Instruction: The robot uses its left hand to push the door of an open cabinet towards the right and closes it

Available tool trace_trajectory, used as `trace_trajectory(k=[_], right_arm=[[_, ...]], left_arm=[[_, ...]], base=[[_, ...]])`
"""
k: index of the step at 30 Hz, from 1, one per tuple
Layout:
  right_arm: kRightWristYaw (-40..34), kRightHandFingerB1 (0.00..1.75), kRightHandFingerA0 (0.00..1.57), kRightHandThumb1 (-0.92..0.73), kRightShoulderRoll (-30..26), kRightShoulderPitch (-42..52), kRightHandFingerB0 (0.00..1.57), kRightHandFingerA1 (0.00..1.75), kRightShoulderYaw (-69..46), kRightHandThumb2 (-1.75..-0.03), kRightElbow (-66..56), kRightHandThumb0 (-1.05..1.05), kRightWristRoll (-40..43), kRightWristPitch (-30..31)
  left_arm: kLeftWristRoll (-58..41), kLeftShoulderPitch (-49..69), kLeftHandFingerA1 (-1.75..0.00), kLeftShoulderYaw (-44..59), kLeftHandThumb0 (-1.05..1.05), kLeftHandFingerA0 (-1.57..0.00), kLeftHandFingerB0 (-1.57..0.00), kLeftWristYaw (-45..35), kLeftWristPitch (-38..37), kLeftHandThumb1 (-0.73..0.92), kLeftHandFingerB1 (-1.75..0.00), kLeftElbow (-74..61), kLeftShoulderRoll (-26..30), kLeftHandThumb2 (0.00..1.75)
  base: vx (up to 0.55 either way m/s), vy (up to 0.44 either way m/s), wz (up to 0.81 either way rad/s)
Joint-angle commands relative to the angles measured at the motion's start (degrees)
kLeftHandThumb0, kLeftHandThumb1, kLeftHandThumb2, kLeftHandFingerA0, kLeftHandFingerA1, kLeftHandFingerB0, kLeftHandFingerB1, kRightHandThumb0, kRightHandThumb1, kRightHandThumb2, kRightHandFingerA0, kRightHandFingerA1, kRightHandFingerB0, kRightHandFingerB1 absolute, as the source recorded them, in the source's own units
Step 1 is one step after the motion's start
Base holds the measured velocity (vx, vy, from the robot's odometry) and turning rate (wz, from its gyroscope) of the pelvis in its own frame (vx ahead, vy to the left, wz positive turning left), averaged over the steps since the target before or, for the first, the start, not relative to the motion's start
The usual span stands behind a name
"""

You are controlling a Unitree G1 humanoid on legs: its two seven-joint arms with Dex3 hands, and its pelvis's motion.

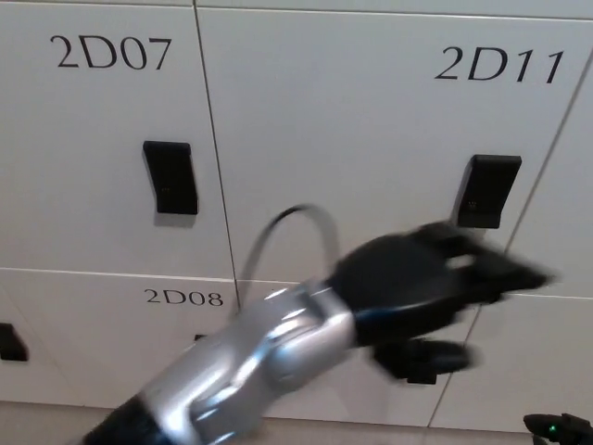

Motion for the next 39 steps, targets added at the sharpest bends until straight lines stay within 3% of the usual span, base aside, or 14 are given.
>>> trace_trajectory(k=[1,3,4,10,11,12,13,18,22,30,39], right_arm=[[-0.35,0.31,0.28,-0.92,-1.01,1.67,0.22,0.37,0.19,-0.69,0.19,-0.63,-0.32,0.58],[-0.79,0.32,0.32,-0.92,-0.84,1.79,0.25,0.37,0.04,-0.68,0.24,-0.64,-0.20,0.56],[-1.02,0.32,0.32,-0.92,-0.85,2.11,0.25,0.38,0.06,-0.68,0.29,-0.64,-0.27,0.56],[-1.07,0.32,0.29,-0.92,-0.86,3.53,0.22,0.38,0.93,-0.69,0.50,-0.64,-1.07,0.90],[-1.25,0.31,0.31,-0.92,-0.91,4.08,0.23,0.38,0.94,-0.68,0.56,-0.65,-1.06,1.03],[-1.32,0.31,0.31,-0.92,-0.92,4.21,0.23,0.38,0.93,-0.68,0.57,-0.65,-1.05,1.08],[-1.36,0.31,0.31,-0.92,-1.00,4.56,0.23,0.38,0.88,-0.67,0.53,-0.63,-1.00,1.00],[-1.60,0.32,0.32,-0.92,-1.02,7.00,0.23,0.39,1.33,-0.67,0.52,-0.63,-1.38,0.58],[-1.41,0.31,0.33,-0.91,-0.68,8.22,0.24,0.37,1.89,-0.67,0.89,-0.63,-1.80,0.72],[-1.01,0.30,0.33,-0.92,-0.80,7.72,0.22,0.37,2.06,-0.67,0.80,-0.62,-1.71,1.25],[-0.62,0.31,0.32,-0.92,-0.76,7.11,0.22,0.37,1.24,-0.67,0.56,-0.63,-0.78,0.66]], left_arm=[[-5.85,9.87,-0.48,7.43,-0.35,0.00,0.00,0.02,-1.33,0.53,-0.48,5.32,7.60,1.11],[-6.73,13.40,-0.48,10.59,-0.35,-0.01,0.00,2.99,-3.74,0.53,-0.47,7.93,10.26,1.11],[-7.82,16.41,-0.30,13.37,-0.72,-0.21,-0.17,5.59,-6.11,0.92,-0.27,10.87,11.75,0.69],[-11.77,24.08,-0.31,22.16,-0.71,-0.27,-0.21,12.21,-14.17,0.91,-0.28,23.46,14.94,0.68],[-13.03,26.32,-0.43,24.47,-0.76,-0.22,-0.18,13.33,-15.54,0.75,-0.41,27.28,15.56,0.99],[-13.28,26.83,-0.43,25.09,-0.76,-0.22,-0.18,13.60,-15.99,0.75,-0.41,28.34,15.65,0.99],[-14.39,27.99,-0.32,26.84,-0.72,-0.30,-0.26,14.89,-17.24,0.89,-0.29,31.36,15.67,0.67],[-20.18,32.99,-0.32,36.83,-0.75,-0.31,-0.26,22.13,-21.21,0.89,-0.29,46.99,13.74,0.68],[-17.79,34.01,-0.32,37.04,-0.76,-0.30,-0.25,24.32,-19.45,0.90,-0.29,53.96,14.85,0.68],[-22.11,31.25,-0.32,41.83,-0.70,-0.35,-0.24,15.23,-16.43,0.87,-0.29,63.44,13.13,0.67],[-22.63,27.38,-0.34,44.27,-0.75,-0.41,-0.29,12.27,-15.98,0.88,-0.30,67.75,12.87,0.67]], base=[[0.00,0.000,0.00],[0.00,0.000,0.00],[0.00,0.000,0.00],[0.00,0.000,0.00],[0.00,0.000,0.00],[0.00,0.000,0.00],[0.00,0.000,0.00],[0.00,0.000,0.00],[0.00,0.000,0.00],[0.00,0.000,0.00],[0.00,0.000,0.00]])
